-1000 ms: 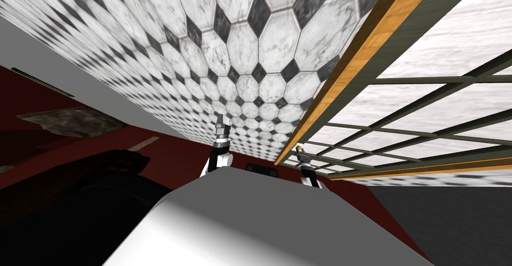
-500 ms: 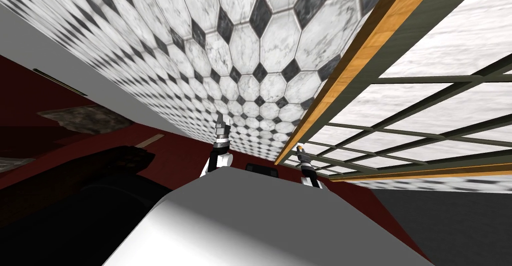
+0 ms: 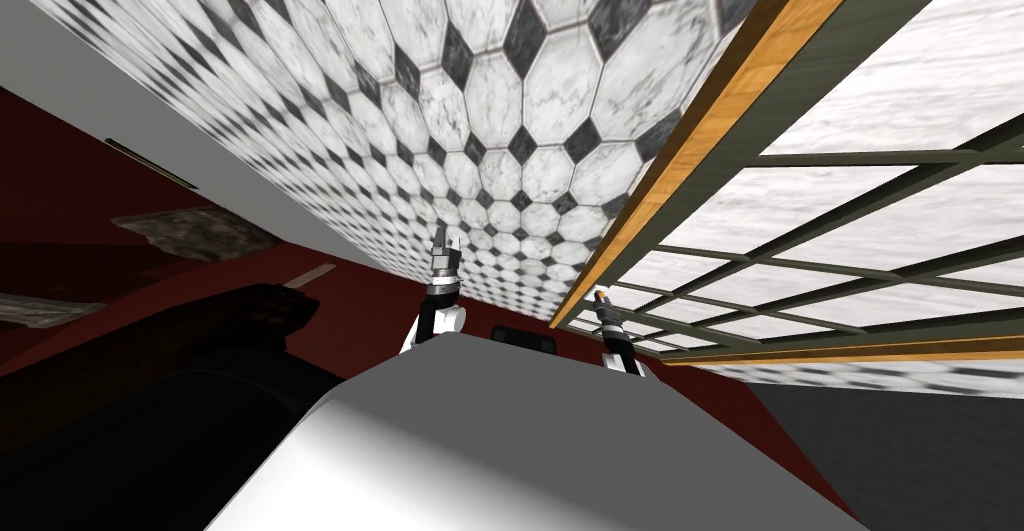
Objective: Pull the door open
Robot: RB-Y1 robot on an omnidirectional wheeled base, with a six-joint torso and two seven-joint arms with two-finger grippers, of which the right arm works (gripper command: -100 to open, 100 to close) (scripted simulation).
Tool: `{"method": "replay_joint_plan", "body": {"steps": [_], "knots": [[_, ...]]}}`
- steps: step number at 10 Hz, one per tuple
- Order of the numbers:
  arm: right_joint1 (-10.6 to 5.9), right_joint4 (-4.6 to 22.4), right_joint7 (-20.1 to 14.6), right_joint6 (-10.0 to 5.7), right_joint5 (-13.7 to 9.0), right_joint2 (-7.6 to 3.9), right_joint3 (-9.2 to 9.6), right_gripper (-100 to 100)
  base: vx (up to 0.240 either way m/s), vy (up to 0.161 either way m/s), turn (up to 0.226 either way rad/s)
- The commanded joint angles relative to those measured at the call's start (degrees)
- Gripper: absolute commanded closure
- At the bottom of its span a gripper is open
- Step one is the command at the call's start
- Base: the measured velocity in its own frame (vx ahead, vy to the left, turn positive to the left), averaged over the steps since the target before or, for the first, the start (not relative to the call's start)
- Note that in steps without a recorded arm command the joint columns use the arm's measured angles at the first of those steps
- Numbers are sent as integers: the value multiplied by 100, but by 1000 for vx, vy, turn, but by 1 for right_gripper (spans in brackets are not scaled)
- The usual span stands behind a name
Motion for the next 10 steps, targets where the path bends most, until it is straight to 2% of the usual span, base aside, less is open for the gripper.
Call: {"method": "replay_joint_plan", "body": {"steps": [1, 3, 7, 9, 10], "knots": [[7, 9, -181, 3, -33, 22, 38, 100, -26, -13, 35], [14, -3, -539, 9, -173, 5, 97, 100, -36, -15, 65], [21, -14, -1015, 15, -313, -13, 155, 100, -29, -9, 42], [29, -27, -1375, 22, -473, -33, 222, 100, -31, -21, 67], [29, -27, -1465, 22, -473, -33, 222, 100, -30, -19, 38]]}}
